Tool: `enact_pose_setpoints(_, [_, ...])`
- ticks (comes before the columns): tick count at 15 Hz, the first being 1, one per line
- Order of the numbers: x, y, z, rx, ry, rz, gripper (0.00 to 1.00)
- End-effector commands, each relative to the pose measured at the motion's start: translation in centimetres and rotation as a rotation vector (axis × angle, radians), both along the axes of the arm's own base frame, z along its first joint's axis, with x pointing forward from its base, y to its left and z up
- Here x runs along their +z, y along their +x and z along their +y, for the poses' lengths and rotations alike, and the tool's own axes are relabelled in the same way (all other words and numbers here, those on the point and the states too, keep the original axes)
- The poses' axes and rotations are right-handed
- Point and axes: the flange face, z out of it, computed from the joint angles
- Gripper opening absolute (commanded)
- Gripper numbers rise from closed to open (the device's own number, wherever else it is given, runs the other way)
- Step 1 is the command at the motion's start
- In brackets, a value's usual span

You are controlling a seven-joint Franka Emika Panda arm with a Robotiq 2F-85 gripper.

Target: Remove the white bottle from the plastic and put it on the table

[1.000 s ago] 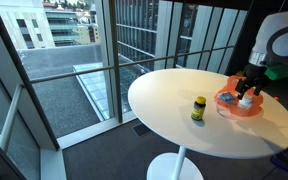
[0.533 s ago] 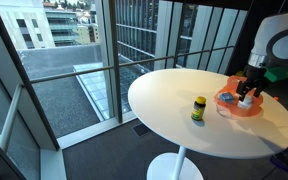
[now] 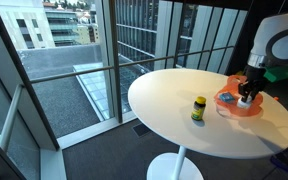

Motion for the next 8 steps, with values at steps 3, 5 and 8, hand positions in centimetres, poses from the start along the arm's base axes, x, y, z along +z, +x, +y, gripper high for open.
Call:
enact_pose_setpoints(3, [3.3, 0.0, 0.0, -0.012, -0.016, -0.032, 0.19])
enact_pose_setpoints(5, [4.8, 0.1, 0.2, -0.016, -0.020, -0.058, 0.19])
enact_pose_setpoints(8, [6.7, 0.3, 0.7, -0.012, -0.023, -0.107, 0.19])
